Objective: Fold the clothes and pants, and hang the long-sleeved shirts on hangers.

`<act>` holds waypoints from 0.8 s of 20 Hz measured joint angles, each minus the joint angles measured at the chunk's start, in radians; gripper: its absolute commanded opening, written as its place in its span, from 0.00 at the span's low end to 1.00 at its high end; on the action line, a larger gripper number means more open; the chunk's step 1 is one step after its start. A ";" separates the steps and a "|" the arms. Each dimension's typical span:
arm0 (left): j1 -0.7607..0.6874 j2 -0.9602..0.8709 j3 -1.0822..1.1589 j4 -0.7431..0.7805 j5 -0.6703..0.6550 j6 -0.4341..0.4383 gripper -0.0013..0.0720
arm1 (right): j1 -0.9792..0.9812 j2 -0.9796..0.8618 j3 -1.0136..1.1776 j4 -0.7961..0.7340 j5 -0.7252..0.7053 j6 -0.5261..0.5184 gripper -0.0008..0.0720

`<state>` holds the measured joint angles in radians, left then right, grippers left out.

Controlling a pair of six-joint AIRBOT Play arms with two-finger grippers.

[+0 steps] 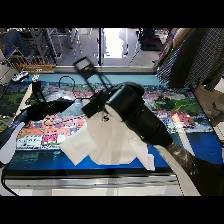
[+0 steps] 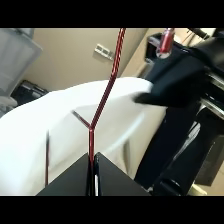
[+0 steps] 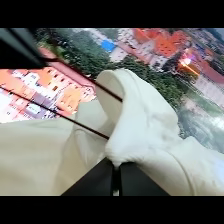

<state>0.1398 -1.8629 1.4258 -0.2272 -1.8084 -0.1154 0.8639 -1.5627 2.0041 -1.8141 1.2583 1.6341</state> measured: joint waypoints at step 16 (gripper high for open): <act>-0.039 0.000 0.000 -0.117 -0.040 0.097 0.04 | -0.073 0.045 -0.070 -0.110 -0.042 -0.771 0.98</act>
<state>0.1013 -1.8629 1.4254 -0.3443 -1.8484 -0.0185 0.7910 -1.5181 1.9339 -1.9244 1.2160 0.8627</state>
